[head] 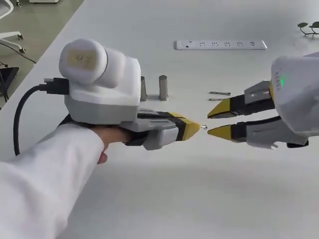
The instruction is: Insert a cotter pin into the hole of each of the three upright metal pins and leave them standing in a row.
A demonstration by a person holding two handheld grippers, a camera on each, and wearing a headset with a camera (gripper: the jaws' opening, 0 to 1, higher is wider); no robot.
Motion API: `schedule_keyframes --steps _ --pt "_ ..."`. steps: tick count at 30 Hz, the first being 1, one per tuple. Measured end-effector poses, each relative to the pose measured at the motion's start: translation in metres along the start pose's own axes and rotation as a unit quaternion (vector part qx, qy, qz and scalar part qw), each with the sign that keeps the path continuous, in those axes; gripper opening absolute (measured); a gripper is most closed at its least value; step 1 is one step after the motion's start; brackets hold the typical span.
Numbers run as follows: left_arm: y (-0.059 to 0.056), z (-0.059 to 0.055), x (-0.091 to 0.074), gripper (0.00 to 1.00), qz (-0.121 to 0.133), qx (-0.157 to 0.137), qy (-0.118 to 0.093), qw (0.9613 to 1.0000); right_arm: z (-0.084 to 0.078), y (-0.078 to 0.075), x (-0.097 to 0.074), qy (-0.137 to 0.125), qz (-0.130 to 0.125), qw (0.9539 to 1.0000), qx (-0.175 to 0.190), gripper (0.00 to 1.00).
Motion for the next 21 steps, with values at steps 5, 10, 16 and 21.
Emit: schedule_keyframes --steps 5,10,16,21 --pt "-0.008 0.006 -0.005 0.0 -0.03 0.11 -0.012 0.9934 0.002 0.001 -0.005 -0.026 0.018 0.9975 0.063 0.07" --pt "-0.012 0.004 -0.008 0.0 -0.033 0.211 0.009 0.9769 0.008 0.01 -0.007 -0.056 0.059 0.9913 0.103 0.12" --pt "-0.017 0.002 -0.007 0.0 -0.055 0.243 0.016 0.9684 0.01 0.015 -0.006 -0.059 0.073 0.9901 0.105 0.07" --pt "-0.021 0.001 -0.006 0.0 -0.069 0.244 0.013 0.9672 0.016 0.023 -0.004 -0.056 0.079 0.9901 0.102 0.06"
Point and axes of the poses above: the centre of the closed fingertips' face, and the gripper's own axes: x roughly forward along the fingers, y roughly to its left, z roughly out of its top, the point moved 3 cm from there along -x, roughly backward along the fingers, and after that the axes turned 3 degrees about -z, right-handed, at the moved point
